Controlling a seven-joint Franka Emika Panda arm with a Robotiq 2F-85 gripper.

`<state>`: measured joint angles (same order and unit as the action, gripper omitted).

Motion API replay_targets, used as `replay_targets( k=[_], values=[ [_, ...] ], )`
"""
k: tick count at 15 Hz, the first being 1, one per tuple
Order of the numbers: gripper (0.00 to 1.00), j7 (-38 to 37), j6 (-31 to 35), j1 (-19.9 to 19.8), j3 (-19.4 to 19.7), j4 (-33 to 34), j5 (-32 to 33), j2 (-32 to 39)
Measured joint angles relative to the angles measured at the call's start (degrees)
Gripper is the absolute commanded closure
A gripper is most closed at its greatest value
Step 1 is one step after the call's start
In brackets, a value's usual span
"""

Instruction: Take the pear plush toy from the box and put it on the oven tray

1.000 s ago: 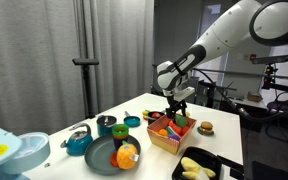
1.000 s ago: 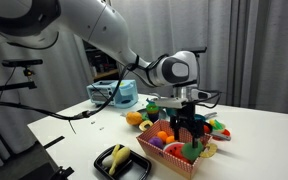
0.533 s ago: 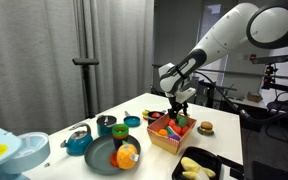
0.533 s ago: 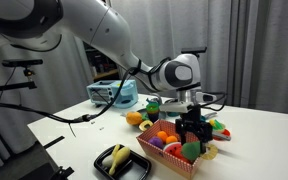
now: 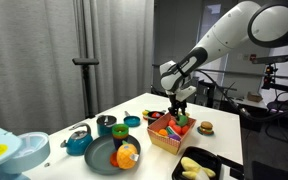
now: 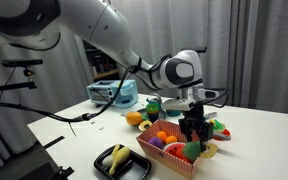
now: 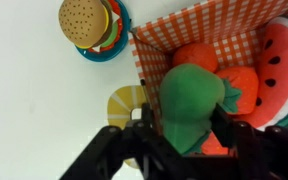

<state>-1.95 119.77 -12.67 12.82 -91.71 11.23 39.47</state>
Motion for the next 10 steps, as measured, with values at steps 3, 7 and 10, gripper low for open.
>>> replay_targets(
  k=[3,7,10],
  values=[
    [0.31,0.9,-1.5,0.0,-0.2,0.0,0.0,-0.7],
    [0.02,1.0,-2.7,0.2,-0.6,-0.1,0.0,-0.7],
    [0.00,1.0,-2.8,0.2,-0.7,-0.2,0.0,-0.7]
  ],
)
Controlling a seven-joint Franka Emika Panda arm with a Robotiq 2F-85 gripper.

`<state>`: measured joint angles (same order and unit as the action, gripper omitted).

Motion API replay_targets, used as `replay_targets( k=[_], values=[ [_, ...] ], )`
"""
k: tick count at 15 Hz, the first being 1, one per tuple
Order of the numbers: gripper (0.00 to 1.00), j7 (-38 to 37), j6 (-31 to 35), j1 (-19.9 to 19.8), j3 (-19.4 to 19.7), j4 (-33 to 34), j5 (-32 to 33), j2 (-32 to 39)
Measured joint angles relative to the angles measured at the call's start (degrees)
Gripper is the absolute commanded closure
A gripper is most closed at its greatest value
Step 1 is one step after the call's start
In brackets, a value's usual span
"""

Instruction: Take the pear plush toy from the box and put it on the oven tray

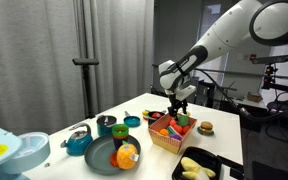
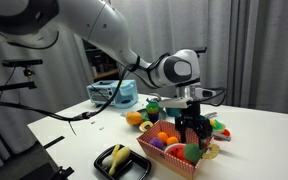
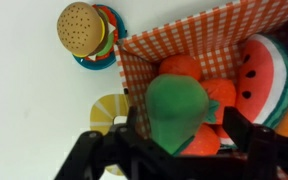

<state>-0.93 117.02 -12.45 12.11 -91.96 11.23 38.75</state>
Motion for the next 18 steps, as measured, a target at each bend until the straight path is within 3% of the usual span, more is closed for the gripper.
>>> replay_targets(
  k=[10,11,13,18],
  values=[
    [0.00,-0.3,0.0,-0.1,-0.1,-0.1,-2.3,0.4],
    [0.25,-0.3,0.0,-0.1,-0.1,-0.1,-2.4,0.6],
    [0.32,-0.4,0.0,-0.1,-0.1,-0.1,-2.7,1.1],
    [0.73,-0.3,0.0,-0.1,-0.2,0.0,-2.7,1.1]
  ],
)
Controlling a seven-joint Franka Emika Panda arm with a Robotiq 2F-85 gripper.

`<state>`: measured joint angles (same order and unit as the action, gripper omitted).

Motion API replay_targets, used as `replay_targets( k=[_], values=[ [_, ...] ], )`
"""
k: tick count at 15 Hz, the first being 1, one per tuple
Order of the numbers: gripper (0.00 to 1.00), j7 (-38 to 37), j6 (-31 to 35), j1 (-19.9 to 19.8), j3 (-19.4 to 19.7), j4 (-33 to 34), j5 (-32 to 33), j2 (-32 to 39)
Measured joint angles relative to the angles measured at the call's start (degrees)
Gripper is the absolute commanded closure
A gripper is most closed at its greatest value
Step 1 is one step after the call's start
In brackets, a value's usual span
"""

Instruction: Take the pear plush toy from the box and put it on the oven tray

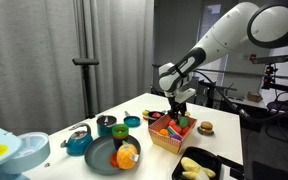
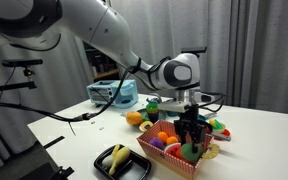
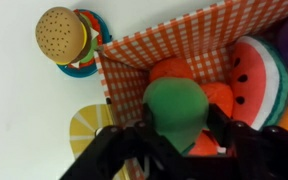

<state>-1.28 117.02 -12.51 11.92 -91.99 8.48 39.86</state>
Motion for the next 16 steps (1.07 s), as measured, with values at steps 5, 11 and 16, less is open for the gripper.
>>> replay_targets(
  k=[5,11,16],
  values=[
    [0.98,0.6,0.0,-0.1,-0.7,0.1,-1.1,-1.5],
    [0.96,6.0,0.0,-0.6,-3.3,0.9,-6.3,-7.5],
    [0.96,17.3,0.1,-0.8,-6.3,0.0,-7.6,-13.6]
  ],
)
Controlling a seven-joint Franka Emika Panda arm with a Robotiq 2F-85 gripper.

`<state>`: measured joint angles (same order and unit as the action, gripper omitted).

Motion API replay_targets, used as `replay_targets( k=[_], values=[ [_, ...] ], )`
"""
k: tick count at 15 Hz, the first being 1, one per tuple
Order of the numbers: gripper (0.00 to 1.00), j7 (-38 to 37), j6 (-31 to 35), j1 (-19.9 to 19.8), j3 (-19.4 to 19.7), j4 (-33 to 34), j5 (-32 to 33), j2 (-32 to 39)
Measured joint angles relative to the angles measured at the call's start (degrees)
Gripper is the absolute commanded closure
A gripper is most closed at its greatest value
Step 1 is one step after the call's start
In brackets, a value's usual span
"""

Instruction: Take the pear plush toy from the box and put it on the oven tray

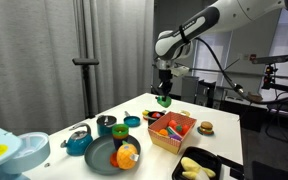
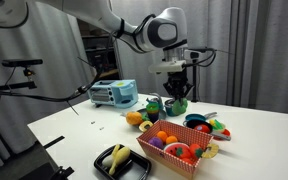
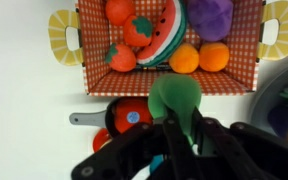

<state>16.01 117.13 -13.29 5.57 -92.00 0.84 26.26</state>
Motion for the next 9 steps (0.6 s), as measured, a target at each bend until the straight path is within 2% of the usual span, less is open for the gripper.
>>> replay_targets(
  k=[3,7,9],
  values=[
    [0.96,6.2,2.4,0.5,-1.8,-2.7,0.5,-3.0],
    [0.96,11.6,8.7,2.5,-4.1,-9.1,2.5,-6.5],
    [0.96,14.0,9.8,3.4,-5.3,-12.2,2.5,-7.9]
  ],
)
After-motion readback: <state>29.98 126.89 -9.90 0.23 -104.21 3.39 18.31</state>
